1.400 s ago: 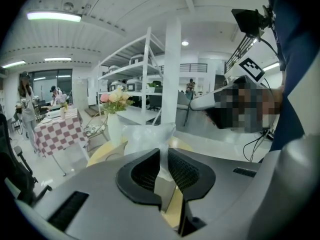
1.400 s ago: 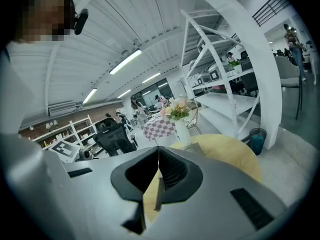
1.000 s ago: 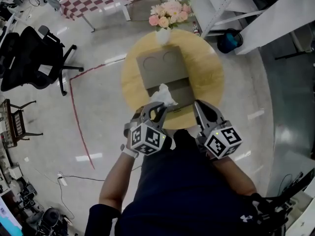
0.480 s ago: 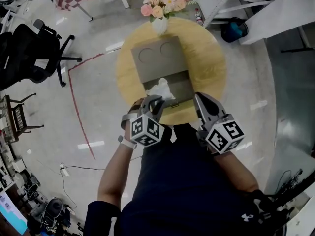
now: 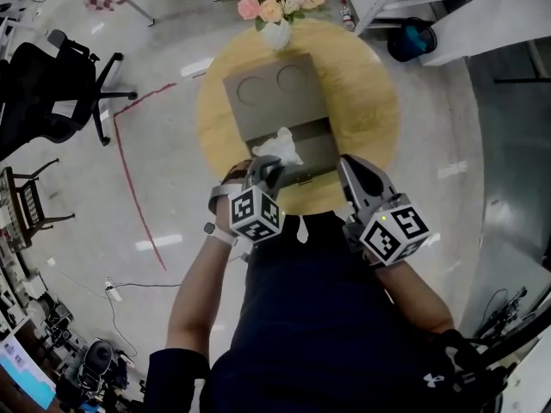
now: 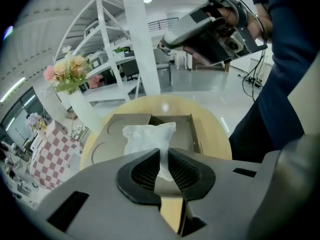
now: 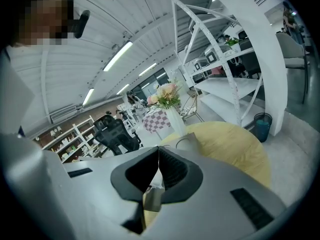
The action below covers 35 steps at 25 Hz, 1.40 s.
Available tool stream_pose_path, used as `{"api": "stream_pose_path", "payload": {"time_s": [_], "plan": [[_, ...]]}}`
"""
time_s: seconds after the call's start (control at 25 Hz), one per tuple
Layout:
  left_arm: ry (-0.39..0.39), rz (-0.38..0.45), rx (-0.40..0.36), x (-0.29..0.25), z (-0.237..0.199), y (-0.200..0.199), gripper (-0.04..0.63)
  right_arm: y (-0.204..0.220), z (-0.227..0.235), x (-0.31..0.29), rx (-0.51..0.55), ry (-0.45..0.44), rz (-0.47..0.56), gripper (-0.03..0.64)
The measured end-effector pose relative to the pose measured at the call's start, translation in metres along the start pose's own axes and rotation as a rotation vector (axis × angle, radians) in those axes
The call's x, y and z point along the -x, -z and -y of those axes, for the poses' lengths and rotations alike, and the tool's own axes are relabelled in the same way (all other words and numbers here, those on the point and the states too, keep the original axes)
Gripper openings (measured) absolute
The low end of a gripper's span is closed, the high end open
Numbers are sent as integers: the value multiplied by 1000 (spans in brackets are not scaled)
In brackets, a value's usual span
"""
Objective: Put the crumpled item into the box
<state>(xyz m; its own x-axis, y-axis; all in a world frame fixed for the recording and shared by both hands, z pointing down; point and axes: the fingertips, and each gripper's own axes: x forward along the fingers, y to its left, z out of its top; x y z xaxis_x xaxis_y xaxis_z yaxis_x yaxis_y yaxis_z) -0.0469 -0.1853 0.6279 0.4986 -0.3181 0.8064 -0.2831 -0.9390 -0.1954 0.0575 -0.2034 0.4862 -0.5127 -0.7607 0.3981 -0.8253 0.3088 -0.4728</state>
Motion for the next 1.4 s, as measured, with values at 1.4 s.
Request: {"api": "stream_pose_path", "payload": {"time_s": [1.4], "plan": [[188,-242,-166,-67,5,64,75,2,19,-8,-20,24,-26,14]]}}
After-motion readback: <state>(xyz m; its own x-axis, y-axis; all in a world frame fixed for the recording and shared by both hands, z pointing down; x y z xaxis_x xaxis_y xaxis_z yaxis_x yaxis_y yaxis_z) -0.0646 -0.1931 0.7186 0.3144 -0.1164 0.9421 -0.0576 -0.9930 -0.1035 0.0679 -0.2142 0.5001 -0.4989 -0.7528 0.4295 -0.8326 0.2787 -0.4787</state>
